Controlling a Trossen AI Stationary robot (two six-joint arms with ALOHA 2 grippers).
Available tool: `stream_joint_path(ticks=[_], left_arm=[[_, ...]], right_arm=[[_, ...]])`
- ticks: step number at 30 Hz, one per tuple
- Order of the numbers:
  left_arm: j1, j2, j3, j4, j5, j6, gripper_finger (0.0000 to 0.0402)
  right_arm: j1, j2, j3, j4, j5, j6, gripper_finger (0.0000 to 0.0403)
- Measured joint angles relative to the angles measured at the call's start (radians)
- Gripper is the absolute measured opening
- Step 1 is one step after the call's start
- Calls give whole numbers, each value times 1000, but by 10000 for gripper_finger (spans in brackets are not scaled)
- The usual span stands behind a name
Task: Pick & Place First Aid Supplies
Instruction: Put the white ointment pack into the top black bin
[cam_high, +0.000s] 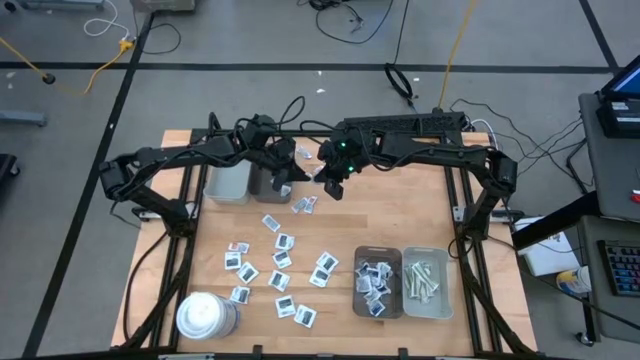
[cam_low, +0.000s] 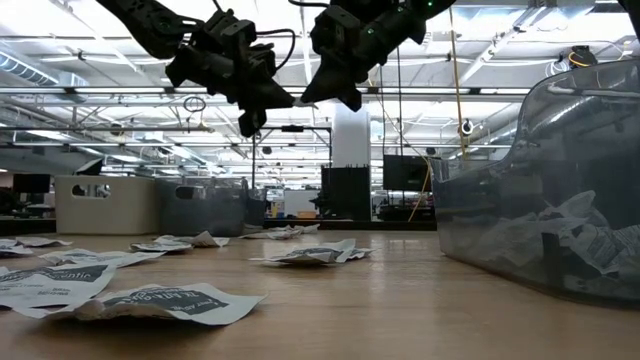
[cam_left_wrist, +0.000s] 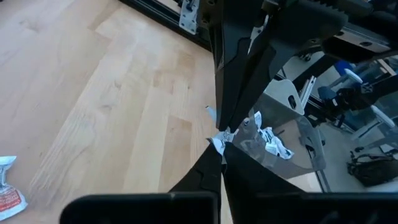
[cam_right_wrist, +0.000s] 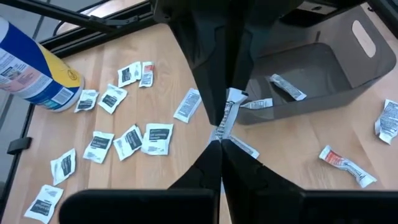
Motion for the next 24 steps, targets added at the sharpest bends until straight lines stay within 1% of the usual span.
stream_joint_path(ticks=[4, 6, 9, 12, 15, 18, 21, 24], left_arm=[[1, 0, 0, -2, 17, 1, 4], [4, 0, 0, -17, 17, 1, 3], [20, 0, 0, -102, 14, 14, 2], [41, 0, 0, -201, 4, 43, 2], [62, 0, 0, -300, -52, 68, 1], [92, 0, 0, -390, -125, 77, 1], [116, 0, 0, -470, -231, 85, 1], [132, 0, 0, -543, -341, 86, 1]], right_arm=[[0, 0, 0, 9, -3, 11, 0], [0, 0, 0, 10, -5, 38, 7], [-7, -2, 1, 0, -8, 53, 38], [-18, -13, 0, -19, -6, 56, 89], [-22, -27, 2, -3, -5, 48, 143], [-21, -36, 1, -26, -6, 26, 186], [-20, -39, 0, -20, -6, 26, 213], [-22, -41, 0, -23, -5, 26, 229]])
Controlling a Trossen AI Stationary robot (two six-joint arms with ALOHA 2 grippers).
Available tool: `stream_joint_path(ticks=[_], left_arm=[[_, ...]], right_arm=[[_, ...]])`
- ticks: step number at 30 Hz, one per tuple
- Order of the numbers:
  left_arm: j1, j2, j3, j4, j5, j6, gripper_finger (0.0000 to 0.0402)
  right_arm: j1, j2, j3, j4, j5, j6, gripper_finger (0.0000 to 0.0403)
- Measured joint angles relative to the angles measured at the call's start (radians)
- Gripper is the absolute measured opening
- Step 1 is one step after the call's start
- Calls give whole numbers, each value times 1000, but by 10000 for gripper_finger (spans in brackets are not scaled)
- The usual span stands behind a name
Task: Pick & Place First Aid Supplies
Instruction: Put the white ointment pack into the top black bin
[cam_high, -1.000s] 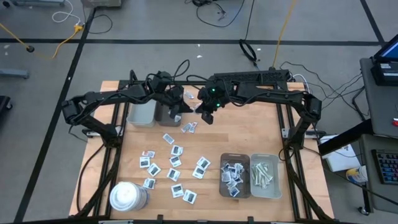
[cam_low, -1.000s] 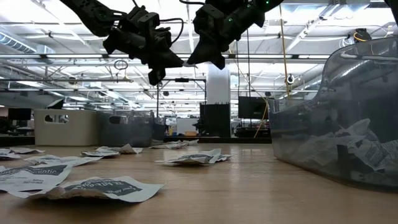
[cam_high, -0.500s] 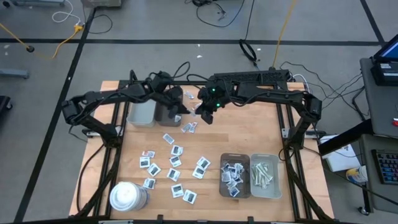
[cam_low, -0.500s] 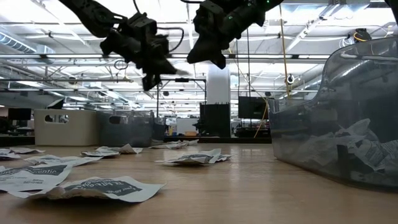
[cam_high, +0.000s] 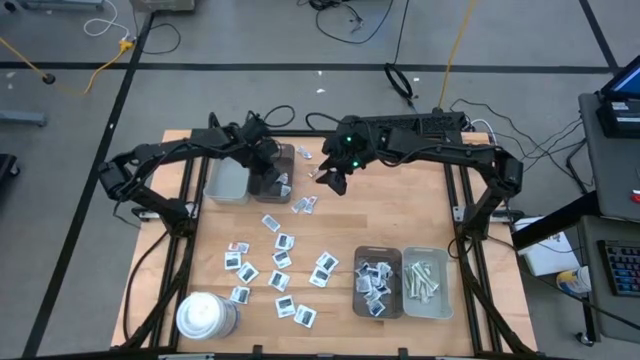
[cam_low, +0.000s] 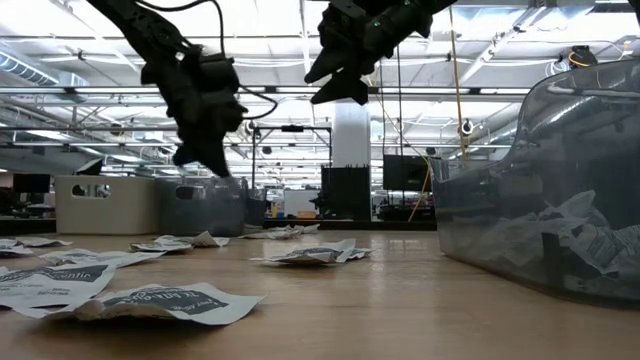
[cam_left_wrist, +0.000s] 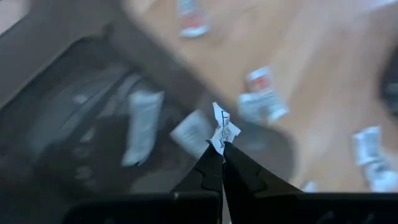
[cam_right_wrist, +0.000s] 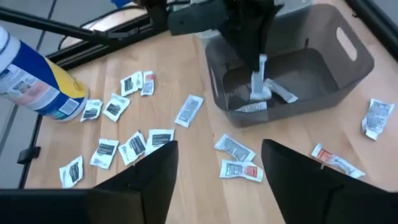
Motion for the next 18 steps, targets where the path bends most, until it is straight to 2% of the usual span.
stream_joint_path(ticks=[8, 18], left_arm=[[-7, 0, 0, -126, -216, 0, 0], [-26, 94, 0, -115, -268, -34, 0]], right_arm=[[3, 1, 0, -7, 0, 0, 237], [-2, -11, 0, -1, 55, -18, 228]])
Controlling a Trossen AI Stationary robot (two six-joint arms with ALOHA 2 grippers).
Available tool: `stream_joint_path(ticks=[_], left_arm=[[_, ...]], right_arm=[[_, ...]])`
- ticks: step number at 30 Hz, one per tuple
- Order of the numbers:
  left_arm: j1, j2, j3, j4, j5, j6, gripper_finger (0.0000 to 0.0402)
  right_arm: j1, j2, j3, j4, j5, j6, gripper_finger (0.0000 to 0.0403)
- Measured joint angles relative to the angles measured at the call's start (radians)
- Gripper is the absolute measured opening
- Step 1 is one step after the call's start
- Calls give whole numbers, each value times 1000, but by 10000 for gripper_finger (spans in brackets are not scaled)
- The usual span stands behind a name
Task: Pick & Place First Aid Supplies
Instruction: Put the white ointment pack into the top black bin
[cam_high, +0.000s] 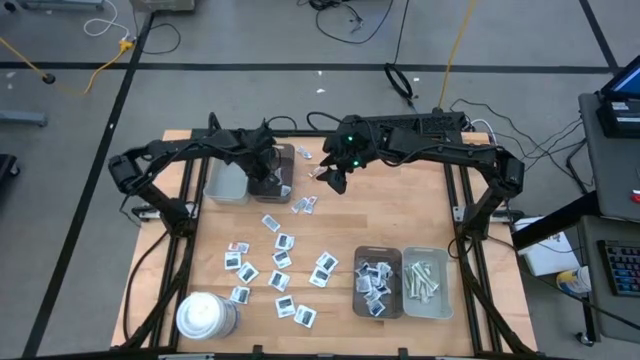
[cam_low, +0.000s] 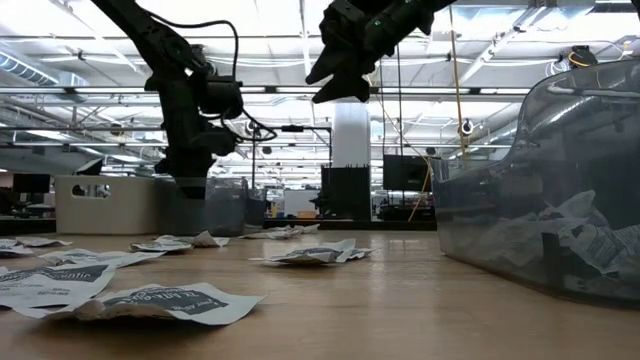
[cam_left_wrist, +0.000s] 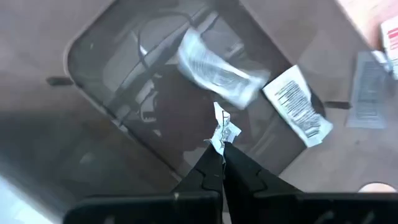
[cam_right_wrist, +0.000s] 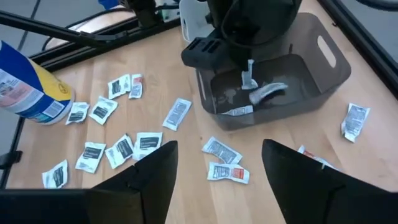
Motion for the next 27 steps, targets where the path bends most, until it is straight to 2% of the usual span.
stream_joint_path(ticks=[5, 8, 11, 16, 19, 23, 27], left_arm=[[0, 1, 0, 15, -20, -35, 27], [0, 1, 2, 13, -25, -41, 64], [0, 1, 2, 14, -22, -41, 109], [-4, 1, 3, 19, -8, -37, 181], [-7, -1, 3, 37, 6, -35, 211], [-14, -3, 4, 50, 8, -22, 236], [-21, -5, 4, 46, 36, -21, 251]], right_arm=[[9, -24, 1, 20, -2, -26, 232], [11, -56, -12, 14, 0, -68, 233], [10, -113, -83, 120, 0, -41, 230], [4, -277, -347, 319, 4, -7, 227], [4, -401, -550, 524, 6, 43, 228], [5, -592, -821, 720, 90, 111, 231], [4, -779, -1031, 795, 109, 138, 228]])
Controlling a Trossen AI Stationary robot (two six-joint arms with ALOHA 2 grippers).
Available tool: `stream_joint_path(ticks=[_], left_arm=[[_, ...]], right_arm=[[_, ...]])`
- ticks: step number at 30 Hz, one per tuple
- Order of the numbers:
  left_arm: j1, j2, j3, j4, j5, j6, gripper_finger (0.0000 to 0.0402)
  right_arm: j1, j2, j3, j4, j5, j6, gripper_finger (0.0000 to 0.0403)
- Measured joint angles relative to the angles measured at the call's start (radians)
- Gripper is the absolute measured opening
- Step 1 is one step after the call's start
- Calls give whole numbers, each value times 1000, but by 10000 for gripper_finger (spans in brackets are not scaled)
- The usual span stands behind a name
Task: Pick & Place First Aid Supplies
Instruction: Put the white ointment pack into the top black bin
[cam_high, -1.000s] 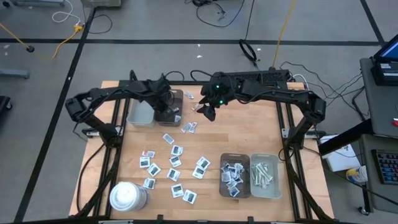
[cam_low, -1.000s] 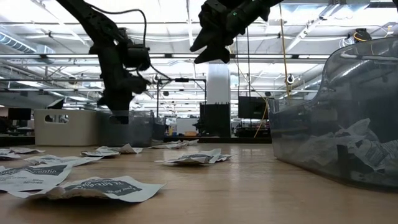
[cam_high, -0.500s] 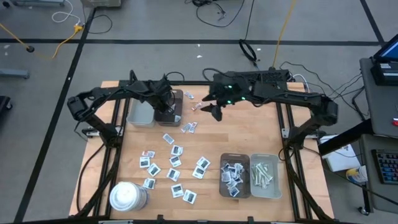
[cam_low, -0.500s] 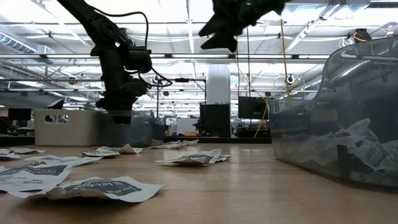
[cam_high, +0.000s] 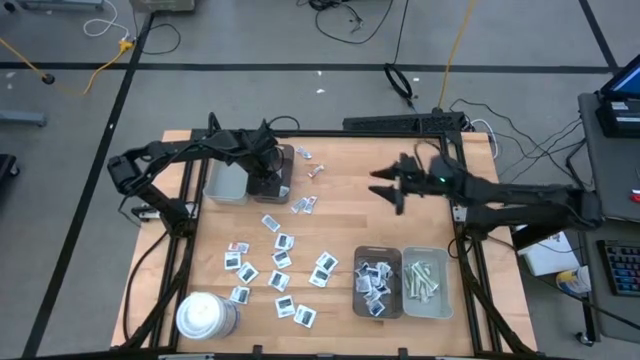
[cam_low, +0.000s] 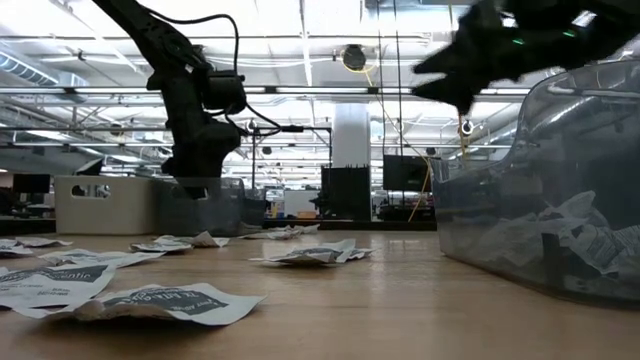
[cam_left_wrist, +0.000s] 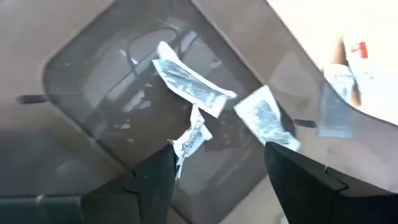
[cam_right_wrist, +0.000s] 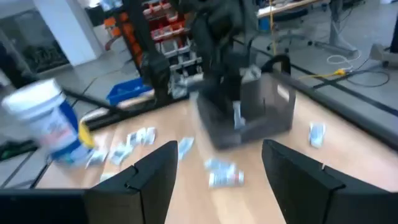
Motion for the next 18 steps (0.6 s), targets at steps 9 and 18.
stream_joint_path(ticks=[9, 18], left_arm=[[-11, -4, 0, 8, 40, 6, 258], [-25, -4, 0, 10, 72, -9, 259]], right_arm=[[0, -335, -277, -17, 214, 32, 231], [-1, -479, -369, -94, 291, 31, 227]])
